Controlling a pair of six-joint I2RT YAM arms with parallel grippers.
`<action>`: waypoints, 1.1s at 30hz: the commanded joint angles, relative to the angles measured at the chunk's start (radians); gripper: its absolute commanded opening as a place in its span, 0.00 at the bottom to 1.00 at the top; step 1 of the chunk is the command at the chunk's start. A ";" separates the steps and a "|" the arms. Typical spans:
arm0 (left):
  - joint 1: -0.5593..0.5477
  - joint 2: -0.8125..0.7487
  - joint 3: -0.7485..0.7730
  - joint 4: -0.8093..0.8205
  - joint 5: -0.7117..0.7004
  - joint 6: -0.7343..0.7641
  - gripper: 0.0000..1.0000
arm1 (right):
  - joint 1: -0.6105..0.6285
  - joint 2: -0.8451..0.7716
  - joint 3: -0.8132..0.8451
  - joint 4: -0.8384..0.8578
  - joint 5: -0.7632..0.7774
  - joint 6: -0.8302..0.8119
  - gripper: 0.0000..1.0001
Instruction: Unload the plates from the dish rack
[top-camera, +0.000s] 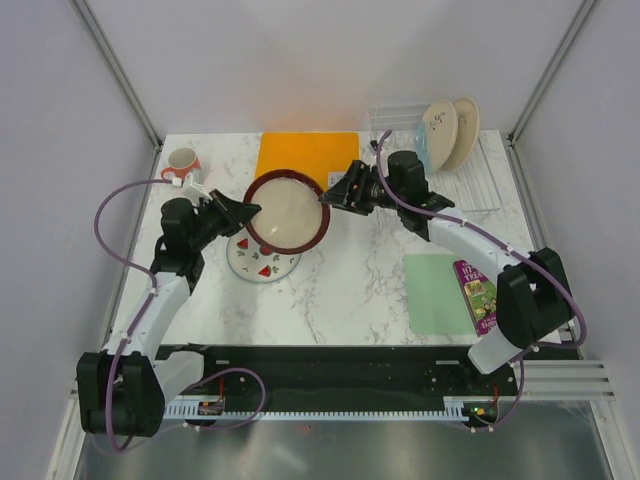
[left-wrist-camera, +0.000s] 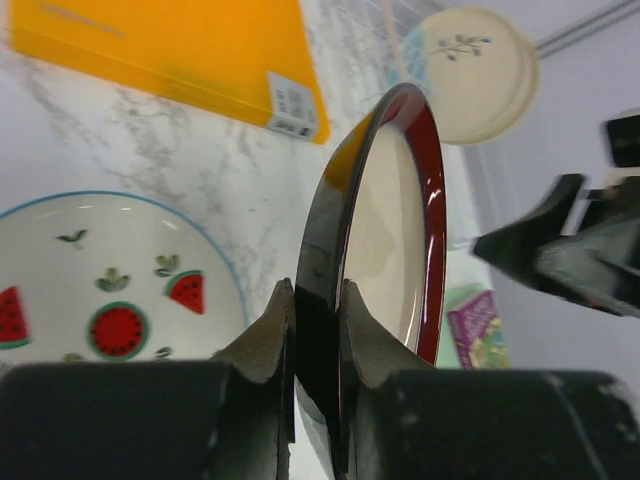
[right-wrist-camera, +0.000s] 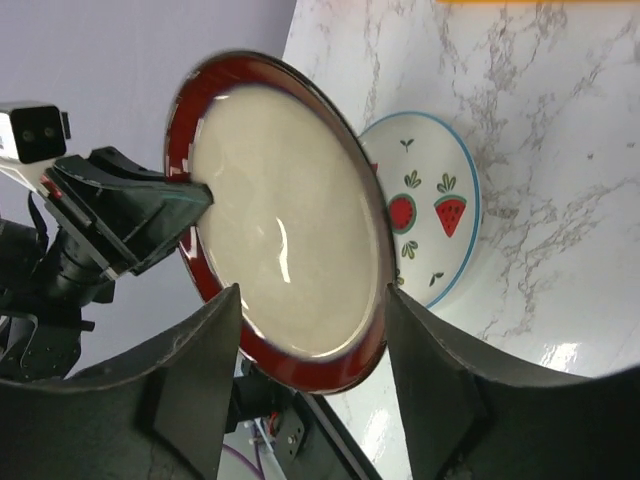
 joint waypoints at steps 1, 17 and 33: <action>0.017 -0.048 0.104 -0.176 -0.129 0.172 0.02 | -0.028 -0.081 0.095 0.006 0.044 -0.071 0.69; 0.114 0.030 -0.029 -0.102 -0.117 0.135 0.02 | -0.137 -0.114 0.058 -0.075 0.052 -0.148 0.71; 0.151 0.173 -0.154 0.059 -0.081 0.084 0.05 | -0.154 -0.083 0.050 -0.108 0.027 -0.169 0.70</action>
